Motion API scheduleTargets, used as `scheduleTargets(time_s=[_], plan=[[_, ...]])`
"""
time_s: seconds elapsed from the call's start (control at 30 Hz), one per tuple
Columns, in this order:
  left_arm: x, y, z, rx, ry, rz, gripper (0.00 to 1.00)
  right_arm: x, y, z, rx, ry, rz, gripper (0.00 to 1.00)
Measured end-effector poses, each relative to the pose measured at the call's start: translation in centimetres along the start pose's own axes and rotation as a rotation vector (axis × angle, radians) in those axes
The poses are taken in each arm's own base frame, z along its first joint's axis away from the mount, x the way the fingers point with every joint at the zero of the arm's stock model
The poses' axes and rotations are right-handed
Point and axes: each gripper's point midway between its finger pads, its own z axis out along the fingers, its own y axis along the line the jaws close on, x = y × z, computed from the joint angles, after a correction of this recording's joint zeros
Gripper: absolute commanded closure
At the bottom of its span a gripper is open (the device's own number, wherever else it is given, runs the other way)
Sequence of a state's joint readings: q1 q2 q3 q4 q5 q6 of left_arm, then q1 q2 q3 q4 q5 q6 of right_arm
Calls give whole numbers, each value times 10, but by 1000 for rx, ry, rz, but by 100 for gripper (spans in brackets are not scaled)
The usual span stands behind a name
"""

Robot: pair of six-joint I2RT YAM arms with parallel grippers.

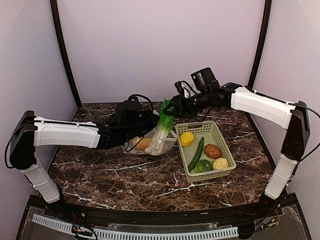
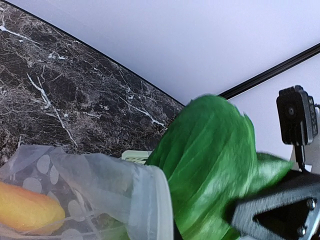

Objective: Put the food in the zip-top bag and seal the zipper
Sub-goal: Place the fake vegetable in the zipper food storage bag, then adjust the fake vegetable in the zipper food storage bag.

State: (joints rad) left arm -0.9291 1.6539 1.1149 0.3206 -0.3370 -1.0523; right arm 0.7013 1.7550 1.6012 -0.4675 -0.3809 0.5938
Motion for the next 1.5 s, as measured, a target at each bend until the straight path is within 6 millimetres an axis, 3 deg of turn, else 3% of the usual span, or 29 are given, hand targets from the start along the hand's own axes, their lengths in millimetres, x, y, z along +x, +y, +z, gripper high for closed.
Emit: scheduleTargets(time_s=[0.1, 0.17, 0.27, 0.37, 0.47, 0.63, 0.73, 0.87, 1.07, 1.2, 1.5], plan=[[0, 4, 0, -7, -8, 4, 99, 19, 1, -2, -35, 55, -33, 26], [-1, 6, -1, -8, -18, 6, 99, 18, 6, -11, -68, 57, -85, 25], [-2, 7, -3, -8, -27, 11, 99, 7, 14, -33, -123, 27, -165, 24], [-3, 7, -5, -5, -27, 17, 99, -15, 8, -61, -166, -28, -232, 23], [-4, 5, -7, 1, -23, 24, 99, -33, -2, -78, -183, -67, -296, 9], [-1, 3, -8, 11, -4, 47, 99, -33, 12, -77, -245, -26, -446, 1], [2, 2, -8, 16, 10, 60, 99, -18, 20, -63, -282, 45, -546, 1], [4, 2, -8, 21, 21, 70, 99, 18, 11, -47, -291, 164, -636, 1], [7, 7, -8, 0, 36, 78, 99, 76, -7, -42, -282, 307, -711, 1], [10, 14, -9, -21, 48, 72, 99, 115, -7, -42, -252, 381, -806, 1], [17, 27, -12, -76, 81, 62, 99, 144, -11, -29, -176, 433, -954, 2]])
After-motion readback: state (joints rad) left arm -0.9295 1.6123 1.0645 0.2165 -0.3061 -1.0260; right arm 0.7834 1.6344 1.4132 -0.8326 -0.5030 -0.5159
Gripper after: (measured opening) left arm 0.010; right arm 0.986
